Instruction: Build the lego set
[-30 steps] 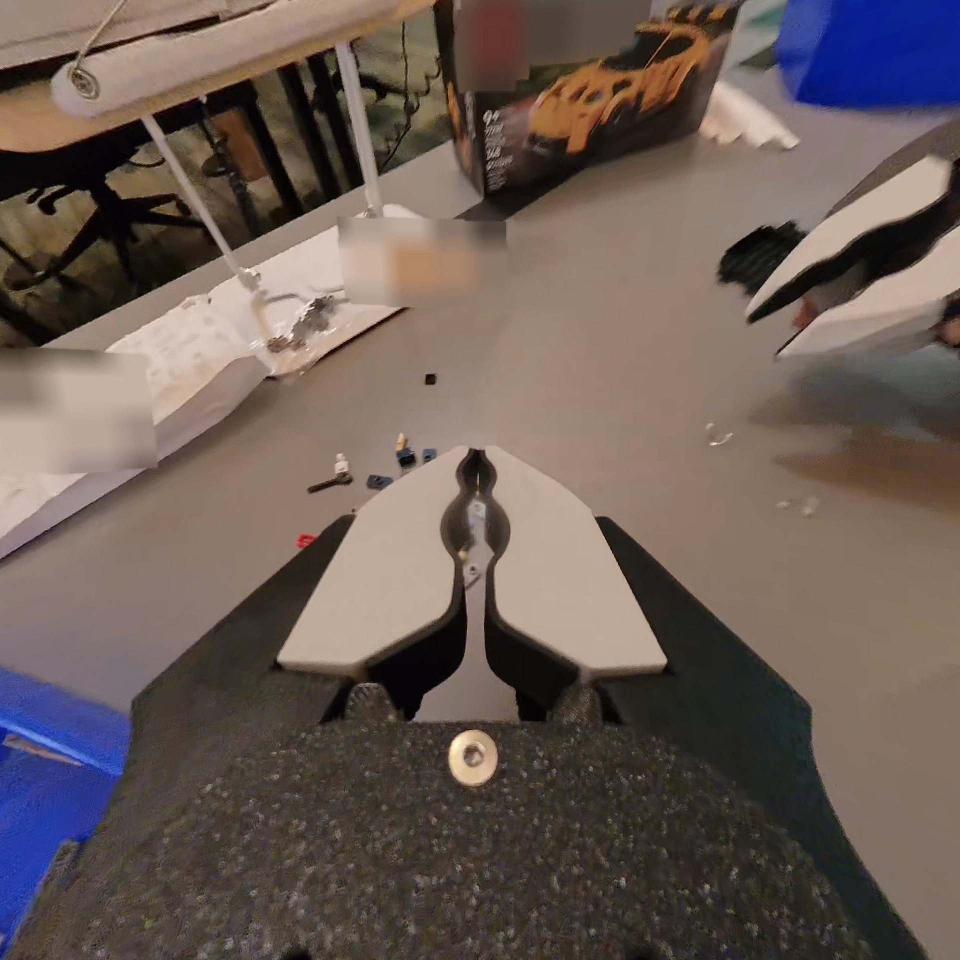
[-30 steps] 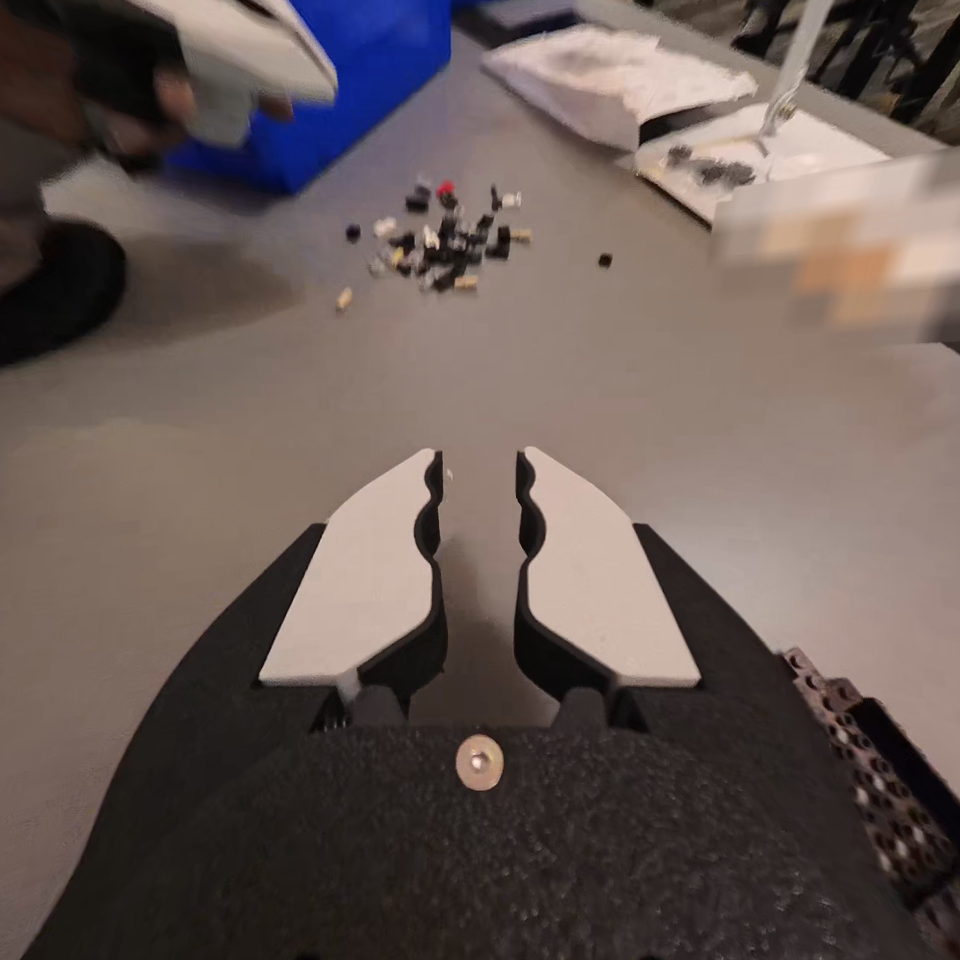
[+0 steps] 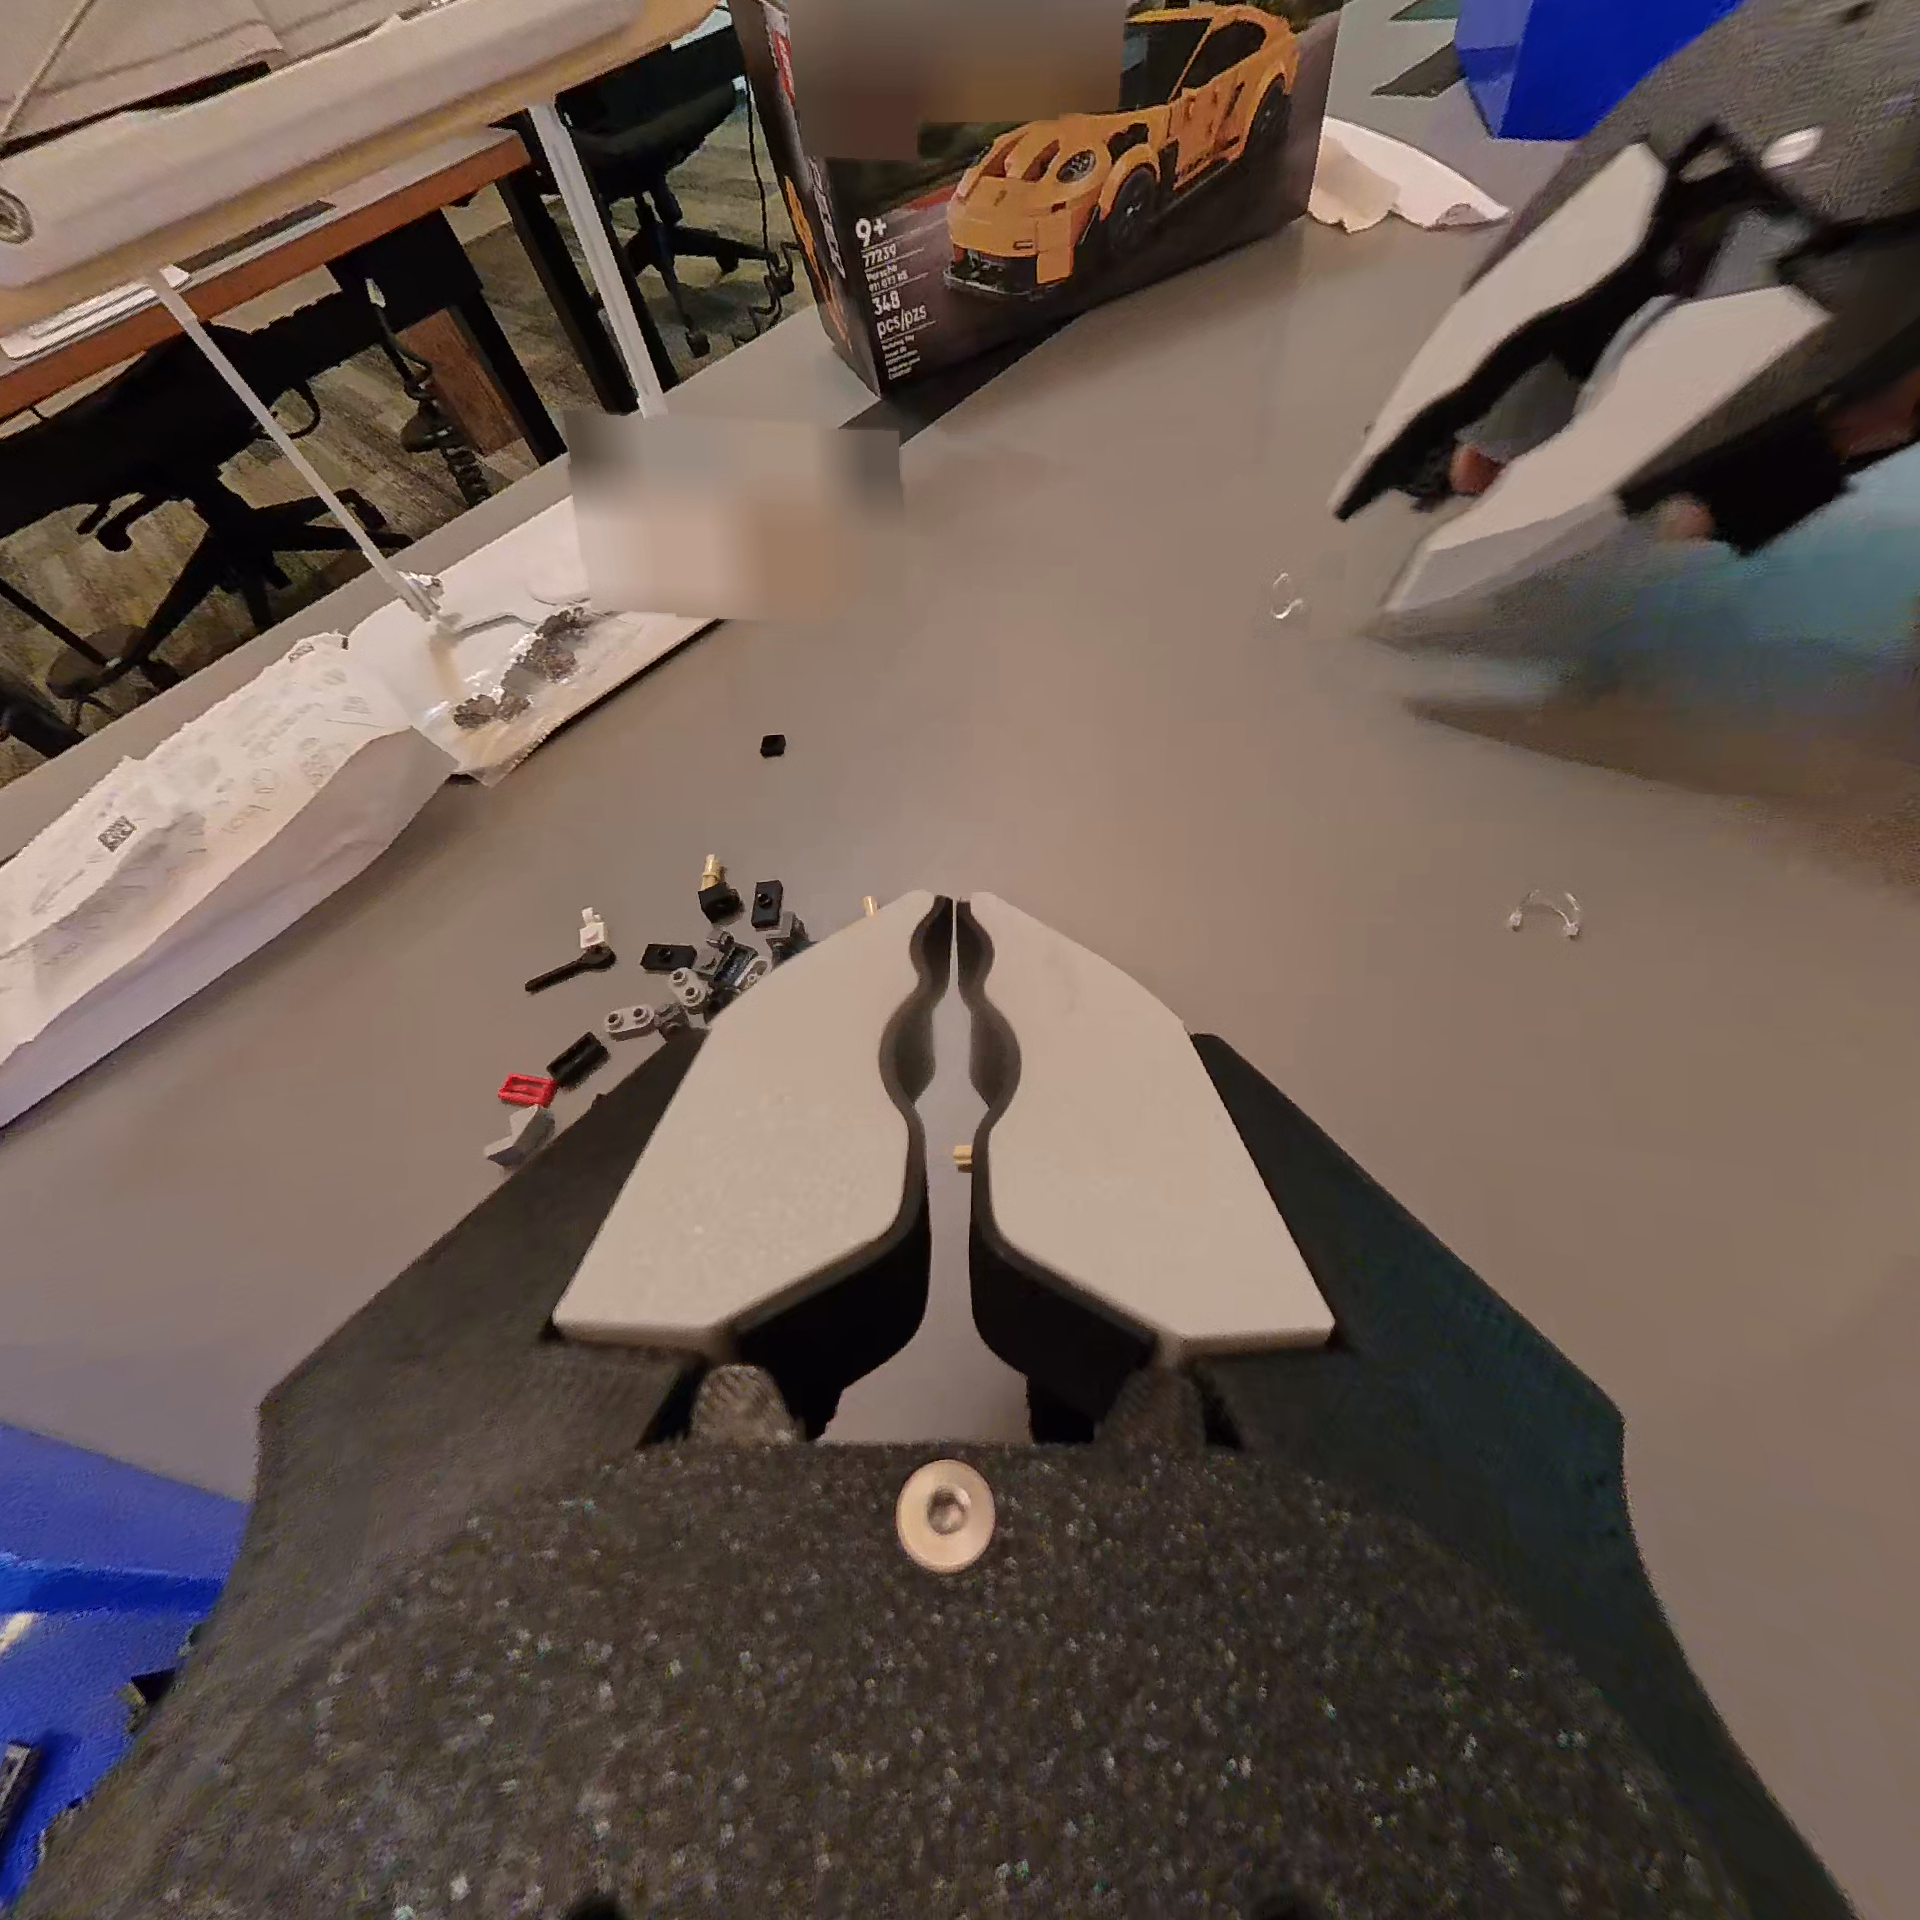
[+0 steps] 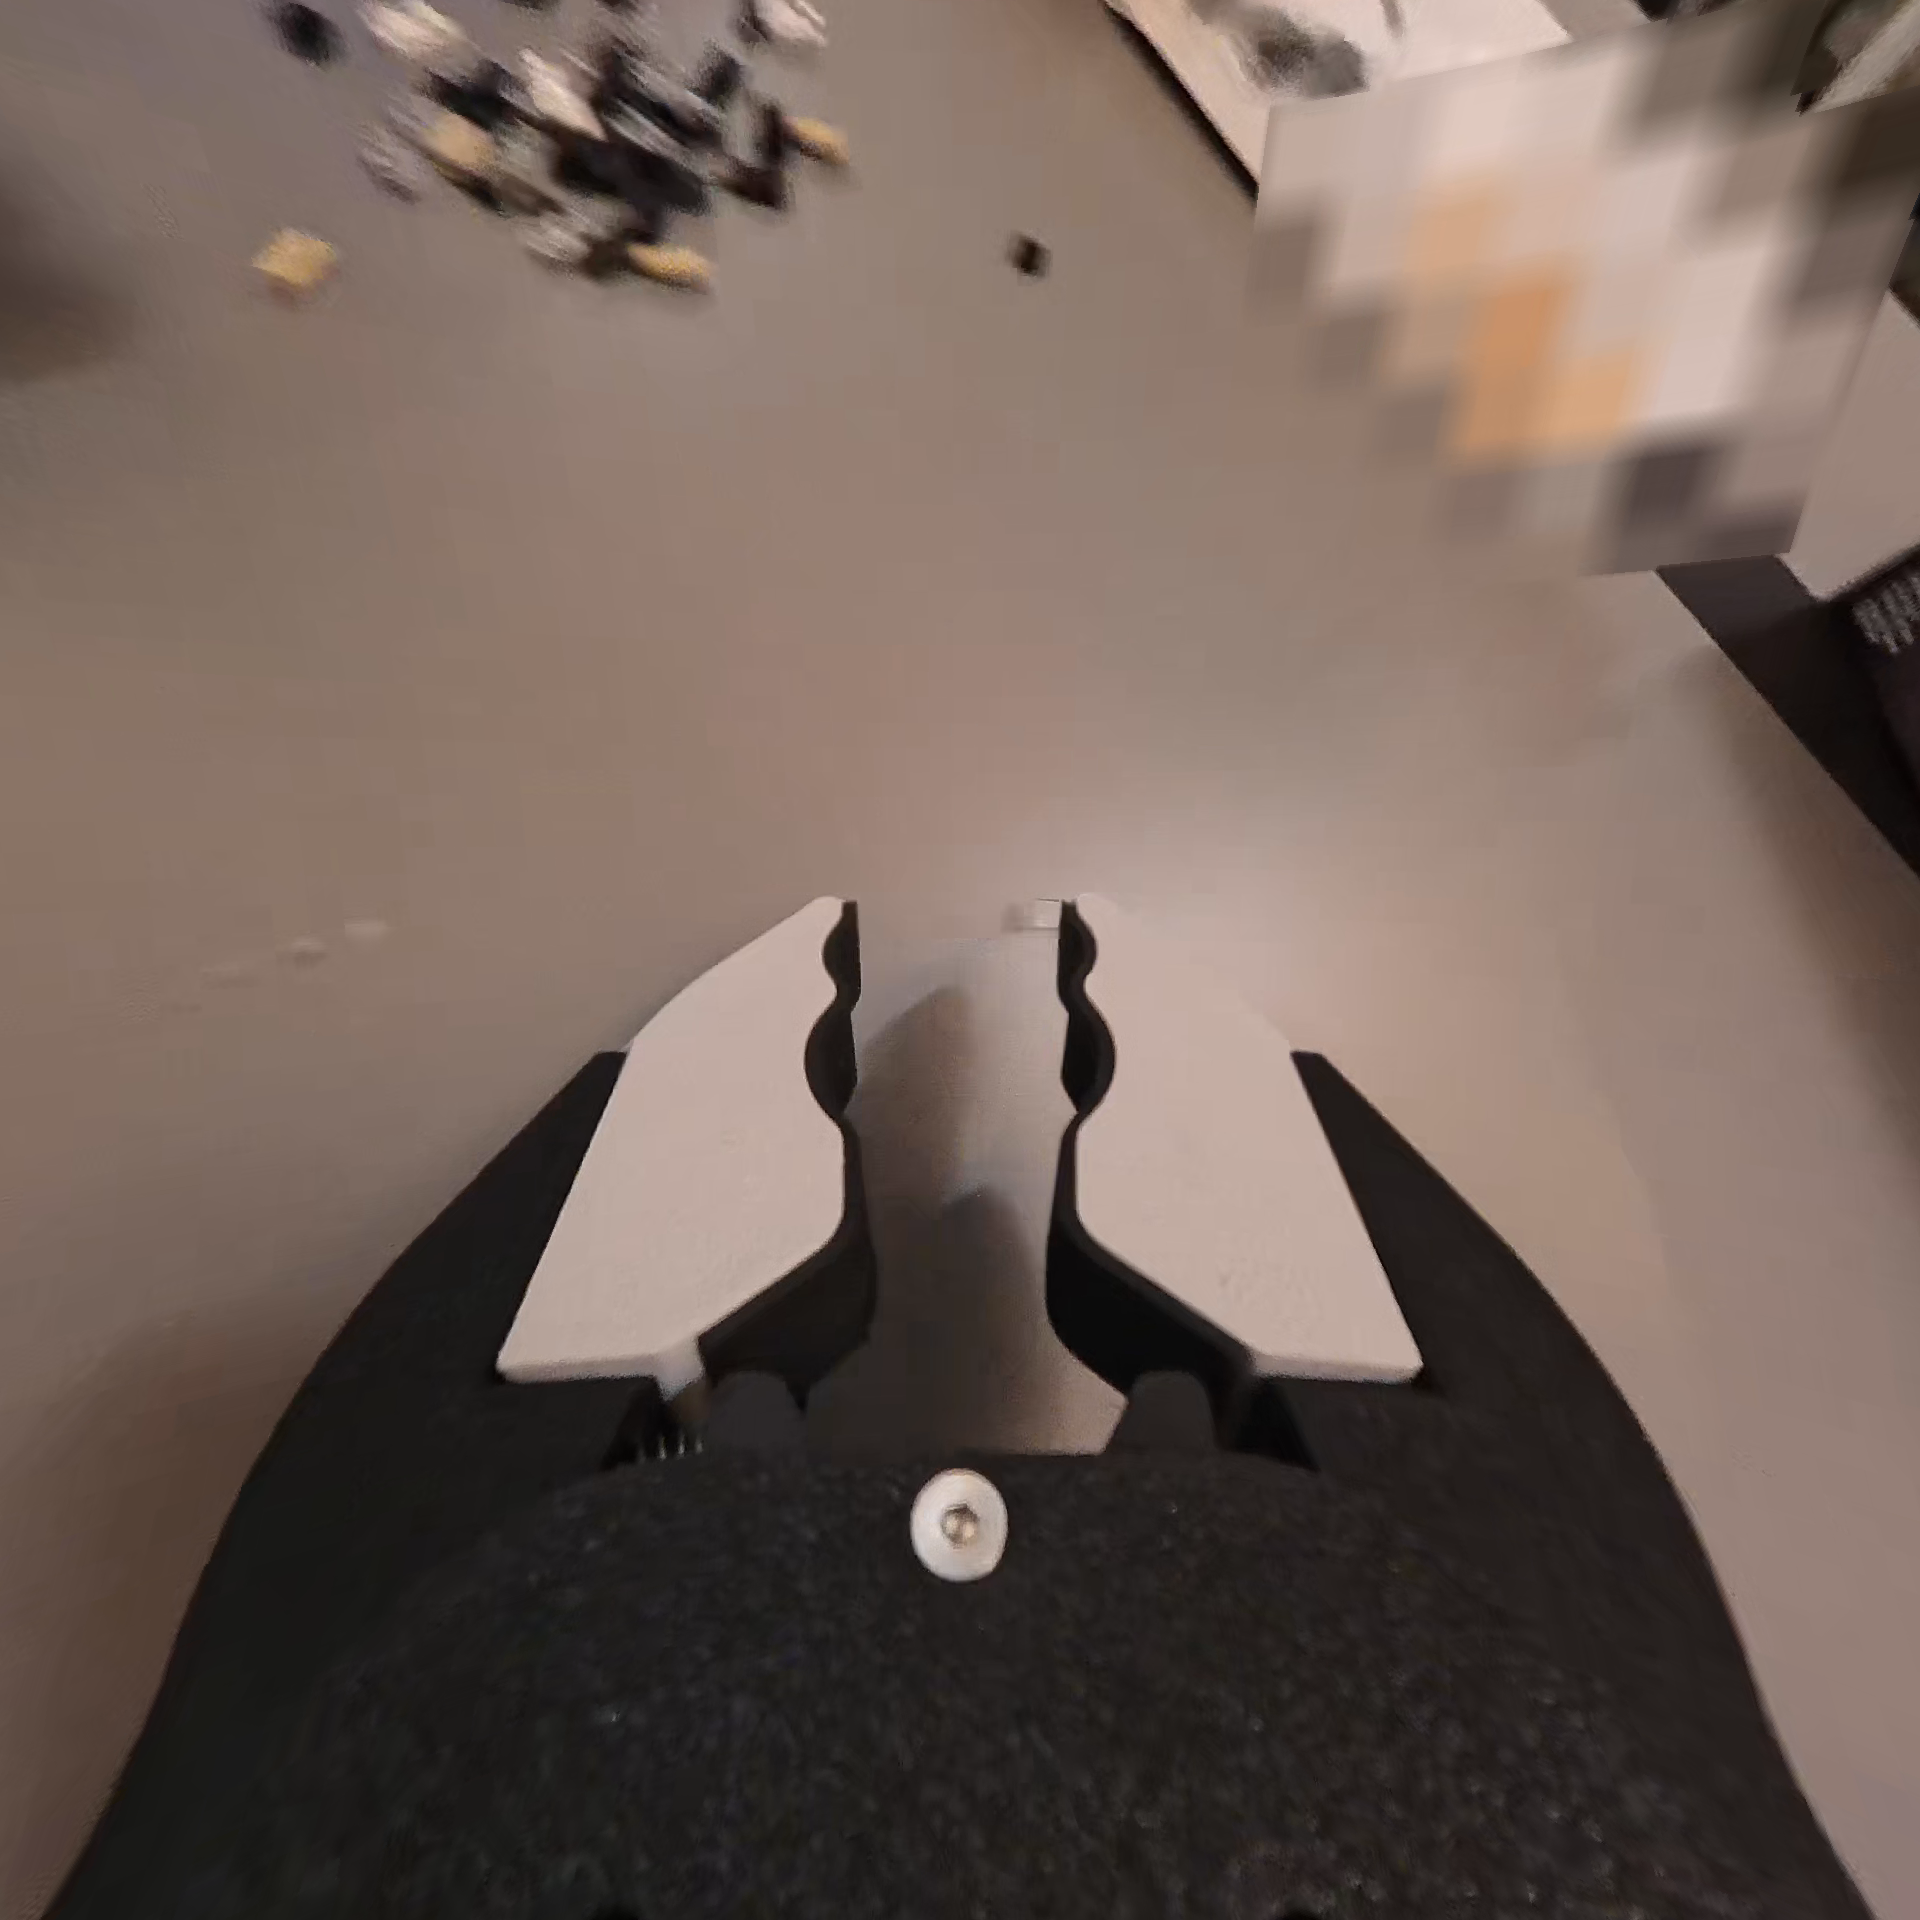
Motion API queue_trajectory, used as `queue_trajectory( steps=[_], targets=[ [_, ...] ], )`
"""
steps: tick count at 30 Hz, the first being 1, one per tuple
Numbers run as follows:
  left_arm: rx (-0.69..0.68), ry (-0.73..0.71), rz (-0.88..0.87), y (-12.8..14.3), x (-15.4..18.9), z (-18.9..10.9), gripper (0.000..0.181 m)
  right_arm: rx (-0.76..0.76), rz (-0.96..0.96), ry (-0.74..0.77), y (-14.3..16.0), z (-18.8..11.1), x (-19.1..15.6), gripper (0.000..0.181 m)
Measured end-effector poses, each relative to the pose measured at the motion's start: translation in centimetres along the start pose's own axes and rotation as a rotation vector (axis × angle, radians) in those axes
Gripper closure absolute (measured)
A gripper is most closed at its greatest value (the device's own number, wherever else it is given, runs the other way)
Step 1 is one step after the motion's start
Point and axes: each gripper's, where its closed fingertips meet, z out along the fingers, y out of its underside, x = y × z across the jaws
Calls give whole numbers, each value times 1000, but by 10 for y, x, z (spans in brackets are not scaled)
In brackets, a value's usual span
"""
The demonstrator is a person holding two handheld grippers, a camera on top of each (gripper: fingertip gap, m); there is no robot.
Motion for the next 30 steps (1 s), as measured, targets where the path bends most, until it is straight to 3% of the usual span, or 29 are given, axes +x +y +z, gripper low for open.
queue_trajectory(
  steps=[3, 6, 10, 14, 17, 21, 27, 30],
  targets=[
    [30, -5, -22, -5, -1, -1, 181, 96, 21, -173, -13, -19, -58, 149],
    [77, -62, -46, -12, -7, -4, 181, 89, 46, -213, -10, -17, -94, 149],
    [138, -143, -68, -21, -17, -11, 181, 21, 35, -195, -1, -3, -109, 150],
    [200, -200, -90, -30, -27, -21, 181, -14, 60, -212, 0, 3, -115, 163],
    [209, -204, -95, -31, -29, -22, 181, -46, 42, -184, 3, 5, -111, 179],
    [210, -191, -90, -31, -27, -22, 181, -54, 40, -156, 5, 5, -99, 181],
    [209, -169, -82, -32, -23, -22, 181, -66, 82, 57, 11, -2, -9, 181],
    [200, -149, -65, -31, -20, -20, 181, -76, 113, 90, 17, 3, 18, 181]
  ],
)
